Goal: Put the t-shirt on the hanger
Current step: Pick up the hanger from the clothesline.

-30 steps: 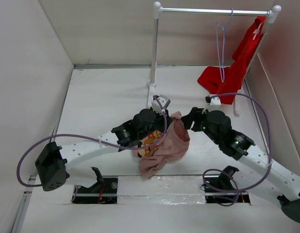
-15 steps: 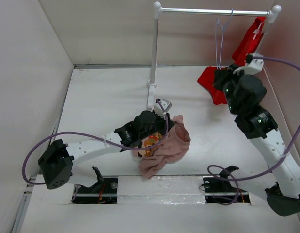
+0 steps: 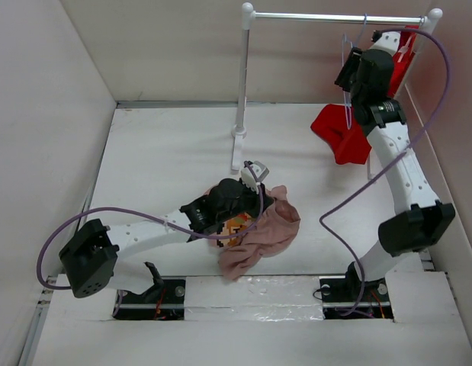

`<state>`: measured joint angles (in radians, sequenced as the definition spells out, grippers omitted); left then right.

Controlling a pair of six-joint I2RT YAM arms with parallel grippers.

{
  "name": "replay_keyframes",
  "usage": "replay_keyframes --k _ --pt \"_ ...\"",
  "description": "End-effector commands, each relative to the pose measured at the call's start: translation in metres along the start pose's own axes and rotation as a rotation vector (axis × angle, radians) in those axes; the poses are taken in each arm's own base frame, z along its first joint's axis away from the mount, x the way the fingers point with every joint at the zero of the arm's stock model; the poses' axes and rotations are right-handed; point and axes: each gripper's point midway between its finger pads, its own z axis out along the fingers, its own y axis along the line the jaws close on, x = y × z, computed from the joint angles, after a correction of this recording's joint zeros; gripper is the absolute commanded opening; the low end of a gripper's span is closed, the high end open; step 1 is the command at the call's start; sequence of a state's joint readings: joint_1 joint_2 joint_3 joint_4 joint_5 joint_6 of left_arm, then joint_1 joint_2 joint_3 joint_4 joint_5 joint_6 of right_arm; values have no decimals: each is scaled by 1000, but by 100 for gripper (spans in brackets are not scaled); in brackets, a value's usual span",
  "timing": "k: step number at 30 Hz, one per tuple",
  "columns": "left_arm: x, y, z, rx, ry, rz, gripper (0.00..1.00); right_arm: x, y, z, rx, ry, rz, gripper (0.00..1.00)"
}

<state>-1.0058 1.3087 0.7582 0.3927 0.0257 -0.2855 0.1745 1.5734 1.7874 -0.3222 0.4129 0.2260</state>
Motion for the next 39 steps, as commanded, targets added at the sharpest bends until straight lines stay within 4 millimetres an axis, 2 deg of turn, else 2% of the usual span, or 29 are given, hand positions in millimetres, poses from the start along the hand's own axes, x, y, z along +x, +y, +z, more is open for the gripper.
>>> replay_keyframes --k 1,2,3,5,6,10,12,16,17,19,20,27,28,30,31,32,34,35,37,38,39 --pt "-27 -9 -9 36 -91 4 0 -24 -4 16 -22 -35 -8 51" --pt "-27 -10 -10 43 -89 4 0 -21 -9 22 -5 -30 -4 49" --pt "-28 -11 -11 47 -92 4 0 -12 -10 28 0 -15 -10 43" --pt "-30 -13 -14 57 -105 6 0 -7 -9 33 0 -14 -16 38" --pt "-31 -12 -16 55 -110 6 0 -1 -11 36 7 -7 -20 32" --pt "-27 -14 -12 66 -87 7 0 5 -5 39 9 -3 -49 13" --pt "-26 -17 -11 82 -84 6 0 2 -7 38 17 -10 -59 4" --pt "-25 -14 -10 66 -80 6 0 -25 -5 24 -3 -64 -63 0" --pt "-25 -15 -10 69 -81 6 0 -39 -4 14 -16 -90 -55 0" --pt "-25 -15 -10 72 -85 7 0 -51 -2 3 -45 -116 -43 0" --pt "-24 -14 -8 68 -78 7 0 -63 3 -10 -86 -139 -34 0" --pt "-21 -14 -3 68 -65 6 0 -60 3 -40 -178 -132 -7 0" --pt "-22 -14 -3 68 -71 6 0 -46 1 -39 -177 -103 -4 0" --pt "-24 -14 -2 67 -80 15 0 -31 1 -40 -198 -68 29 0" --pt "-23 -13 -1 61 -77 15 0 -31 0 -49 -209 -71 46 0" --pt "-24 -13 0 60 -78 11 0 -5 -3 -47 -209 -22 57 0" --pt "-28 -3 2 38 -82 -1 0 12 -3 -58 -228 2 75 0" --pt "-33 0 4 34 -90 -7 0 32 1 -72 -262 35 90 0" --pt "-36 7 6 22 -78 -19 0 47 10 -92 -326 58 104 0" --pt "-44 15 7 0 -80 -29 0 46 24 -118 -412 57 126 0" --pt "-47 18 8 -9 -82 -33 0 73 26 -127 -435 108 123 0"
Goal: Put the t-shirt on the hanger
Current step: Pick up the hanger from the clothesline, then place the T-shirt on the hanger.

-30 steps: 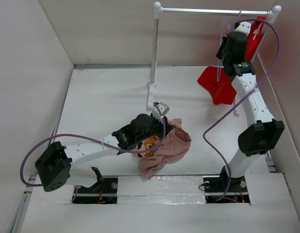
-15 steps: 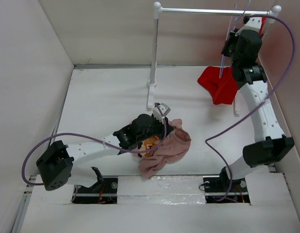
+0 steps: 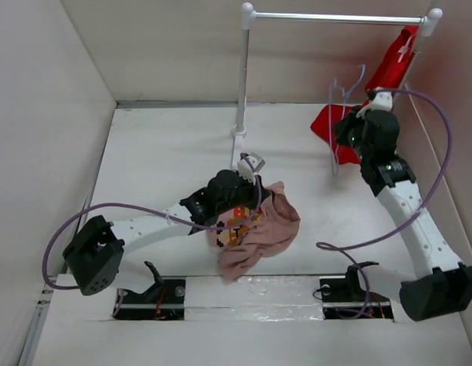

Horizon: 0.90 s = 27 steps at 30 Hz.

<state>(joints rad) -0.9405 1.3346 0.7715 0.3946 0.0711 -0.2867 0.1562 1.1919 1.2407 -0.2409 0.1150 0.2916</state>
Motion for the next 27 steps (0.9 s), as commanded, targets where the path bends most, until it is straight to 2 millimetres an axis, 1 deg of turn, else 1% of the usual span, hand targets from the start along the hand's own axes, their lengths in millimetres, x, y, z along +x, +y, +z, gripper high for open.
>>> replay_keyframes --k 1,2,3,4,5,6,7,8,9,10,11,12,13,14,15,17,18,19,20,22,24,25,26,27 --pt "-45 2 4 5 -88 -23 0 5 49 -46 -220 -36 60 0" --pt "-53 8 4 -6 -104 -33 0 22 70 -63 -312 7 69 0" --pt "-55 10 4 1 -105 -40 0 40 71 -81 -345 27 78 0" --pt "-58 14 5 -1 -110 -50 0 52 74 -93 -368 49 89 0" --pt "-67 19 5 -2 -125 -68 0 68 75 -105 -382 93 117 0" --pt "-71 23 6 -8 -132 -76 0 72 83 -129 -442 91 128 0" --pt "-71 29 10 -17 -128 -84 0 94 81 -136 -447 139 132 0" --pt "-78 31 10 -17 -144 -92 0 100 82 -146 -460 155 165 0" --pt "-81 40 11 -18 -146 -101 0 108 81 -156 -469 177 171 0" --pt "-82 45 15 -20 -139 -108 0 107 86 -178 -525 168 180 0" --pt "-85 50 16 -25 -142 -115 0 107 89 -188 -550 179 193 0" --pt "-84 53 18 -15 -133 -126 0 114 87 -199 -560 217 182 0" --pt "-87 65 21 -30 -127 -138 0 115 87 -215 -583 242 188 0" --pt "-89 70 21 -40 -130 -142 0 110 90 -222 -610 235 196 0" --pt "-90 70 22 -42 -134 -141 0 117 88 -228 -617 268 189 0" --pt "-95 83 21 -68 -152 -150 0 117 88 -241 -643 293 197 0" --pt "-96 81 21 -57 -153 -151 0 118 91 -248 -675 312 191 0" --pt "-96 87 23 -64 -148 -158 0 118 91 -250 -678 326 184 0" --pt "-103 92 23 -68 -159 -159 0 118 90 -252 -676 338 178 0" --pt "-102 91 26 -61 -145 -161 0 121 87 -254 -667 360 165 0" --pt "-104 90 24 -59 -152 -157 0 124 82 -250 -633 356 154 0" --pt "-106 88 21 -55 -163 -157 0 126 81 -249 -630 358 150 0" --pt "-103 89 21 -57 -160 -163 0 128 81 -248 -627 360 149 0" --pt "-104 88 20 -56 -162 -160 0 127 83 -246 -629 351 153 0"
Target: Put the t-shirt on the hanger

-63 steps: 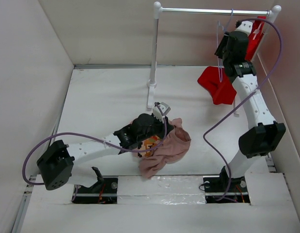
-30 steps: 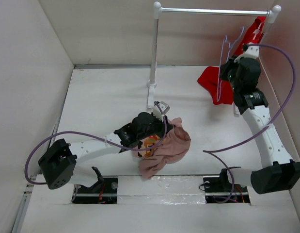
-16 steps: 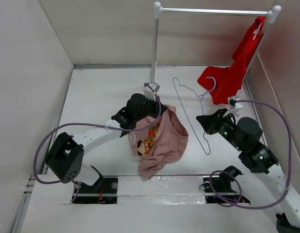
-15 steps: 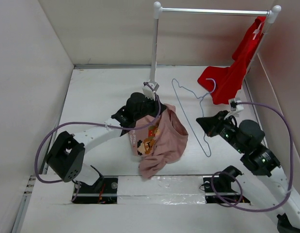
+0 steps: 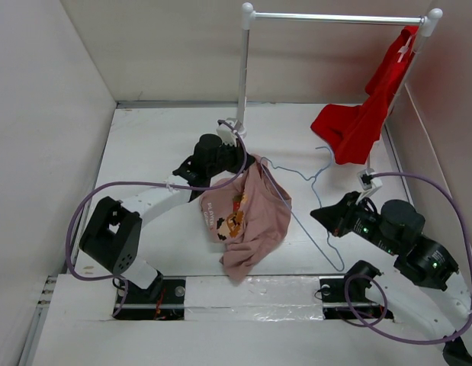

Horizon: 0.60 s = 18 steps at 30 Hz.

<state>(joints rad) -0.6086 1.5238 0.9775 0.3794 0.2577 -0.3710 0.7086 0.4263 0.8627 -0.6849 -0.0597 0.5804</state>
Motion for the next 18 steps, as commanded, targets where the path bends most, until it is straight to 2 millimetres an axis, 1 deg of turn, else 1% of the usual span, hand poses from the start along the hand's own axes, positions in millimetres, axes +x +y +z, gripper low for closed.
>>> replay_keyframes --k 1,3,5,7,9,10,12,14,15,16,17,18 --pt "-36 -22 -7 68 -93 18 0 -3 3 1 -9 -5 -5 0" --pt "-35 -24 -8 77 -84 21 0 -1 6 8 -25 10 -10 0" --pt "-35 -24 -11 72 -91 23 0 6 3 18 -18 49 -14 0" --pt "-38 -28 -15 91 -100 31 0 5 0 25 -5 42 -17 0" --pt "-38 -27 -17 79 -103 32 0 2 1 28 -1 34 -21 0" --pt "-41 -32 -20 82 -111 40 0 1 1 29 -1 37 -25 0" --pt "-42 -34 -23 92 -111 42 0 0 0 35 5 32 -34 0" --pt "-40 -50 -29 131 -113 53 0 -1 0 39 0 28 -39 0" --pt "-41 -52 -30 136 -109 56 0 1 1 46 -11 33 -39 0" --pt "-40 -62 -34 164 -102 62 0 2 2 50 -21 38 -38 0" --pt "-40 -66 -37 184 -96 54 0 2 5 54 -38 40 -41 0" --pt "-37 -72 -40 219 -86 51 0 0 12 62 -78 34 -39 0"
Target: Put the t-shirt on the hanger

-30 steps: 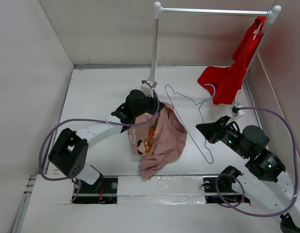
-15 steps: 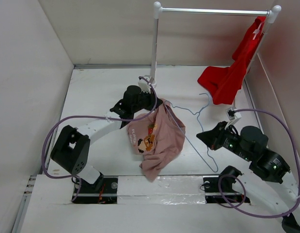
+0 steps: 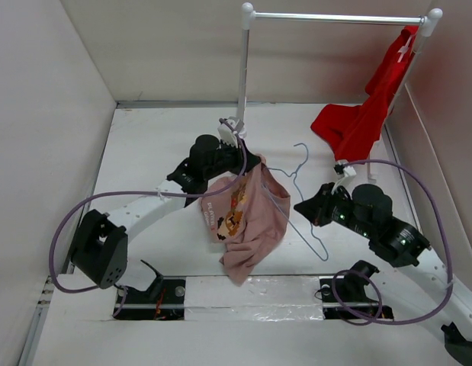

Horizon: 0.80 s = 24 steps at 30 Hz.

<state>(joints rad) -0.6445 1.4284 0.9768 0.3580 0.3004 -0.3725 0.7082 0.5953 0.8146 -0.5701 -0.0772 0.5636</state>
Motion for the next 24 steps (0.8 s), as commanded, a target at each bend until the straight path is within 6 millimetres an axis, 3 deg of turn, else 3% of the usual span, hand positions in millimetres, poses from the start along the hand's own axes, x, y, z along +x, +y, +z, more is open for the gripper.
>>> replay_keyframes --k 1,2,6,14,17,21,24 --pt "-29 -42 -23 139 -79 28 0 -13 24 19 -131 -51 -30 0" --pt "-21 -41 -27 141 -68 16 0 -13 27 22 -149 -56 -29 0" --pt "-26 -48 -43 152 -85 19 0 -25 51 34 -262 -109 -15 0" --pt "-38 -83 -78 267 -104 13 0 -23 87 92 -408 -180 -40 0" --pt "-32 -95 -82 248 -94 36 0 -23 91 111 -429 -184 -52 0" --pt "-31 -108 -91 230 -99 39 0 -44 94 129 -428 -301 -83 0" --pt "-36 -110 -101 213 -119 33 0 -67 98 126 -425 -408 -115 0"
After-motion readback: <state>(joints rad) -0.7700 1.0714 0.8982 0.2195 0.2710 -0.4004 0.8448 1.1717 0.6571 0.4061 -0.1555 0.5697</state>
